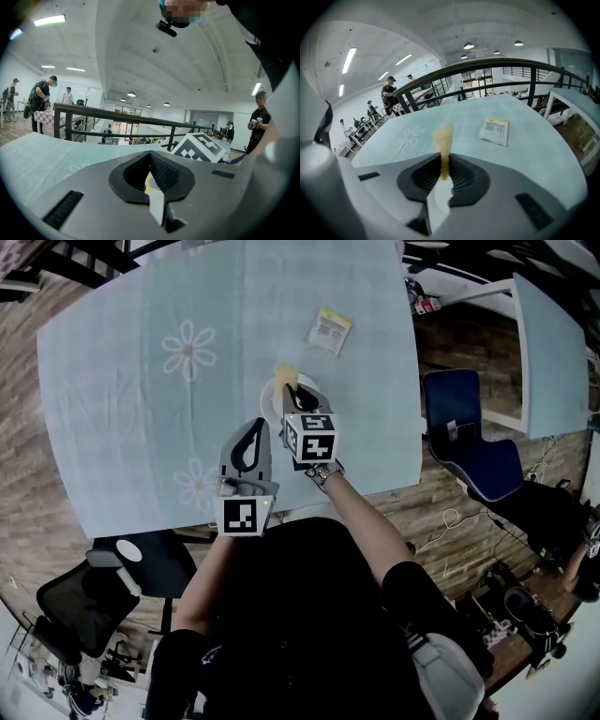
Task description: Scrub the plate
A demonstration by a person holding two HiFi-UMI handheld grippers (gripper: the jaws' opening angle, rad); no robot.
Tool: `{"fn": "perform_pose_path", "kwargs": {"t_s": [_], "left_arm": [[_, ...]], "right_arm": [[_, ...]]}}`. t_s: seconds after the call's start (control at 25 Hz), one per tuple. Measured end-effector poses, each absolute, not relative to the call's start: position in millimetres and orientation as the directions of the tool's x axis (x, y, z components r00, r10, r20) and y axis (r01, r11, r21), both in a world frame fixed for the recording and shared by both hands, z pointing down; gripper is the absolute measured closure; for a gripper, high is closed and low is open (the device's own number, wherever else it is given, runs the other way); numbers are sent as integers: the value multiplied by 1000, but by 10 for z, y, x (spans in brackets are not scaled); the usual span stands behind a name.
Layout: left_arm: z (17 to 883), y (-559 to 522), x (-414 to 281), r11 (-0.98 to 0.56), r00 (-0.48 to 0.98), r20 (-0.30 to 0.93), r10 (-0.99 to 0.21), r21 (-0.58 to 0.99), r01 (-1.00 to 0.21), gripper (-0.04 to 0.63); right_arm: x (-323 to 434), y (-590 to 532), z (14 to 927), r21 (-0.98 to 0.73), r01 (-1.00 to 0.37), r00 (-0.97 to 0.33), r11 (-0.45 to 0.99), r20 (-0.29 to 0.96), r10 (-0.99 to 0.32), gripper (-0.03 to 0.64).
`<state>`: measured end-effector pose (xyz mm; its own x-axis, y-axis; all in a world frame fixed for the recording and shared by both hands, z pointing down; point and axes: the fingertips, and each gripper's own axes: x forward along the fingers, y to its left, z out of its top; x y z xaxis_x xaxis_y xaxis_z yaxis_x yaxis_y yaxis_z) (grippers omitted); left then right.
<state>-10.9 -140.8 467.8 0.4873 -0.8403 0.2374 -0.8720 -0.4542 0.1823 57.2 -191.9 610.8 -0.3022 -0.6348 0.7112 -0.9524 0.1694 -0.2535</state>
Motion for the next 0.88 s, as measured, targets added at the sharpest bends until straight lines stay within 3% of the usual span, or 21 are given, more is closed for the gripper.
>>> {"fn": "perform_pose_path", "kwargs": {"t_s": [0.88], "left_arm": [[4738,-1312,11,-480,515,263,-816,187,-857,583]], "right_arm": [[659,-2048,6585,-194,-964,-262,182,808,-527,566]]}}
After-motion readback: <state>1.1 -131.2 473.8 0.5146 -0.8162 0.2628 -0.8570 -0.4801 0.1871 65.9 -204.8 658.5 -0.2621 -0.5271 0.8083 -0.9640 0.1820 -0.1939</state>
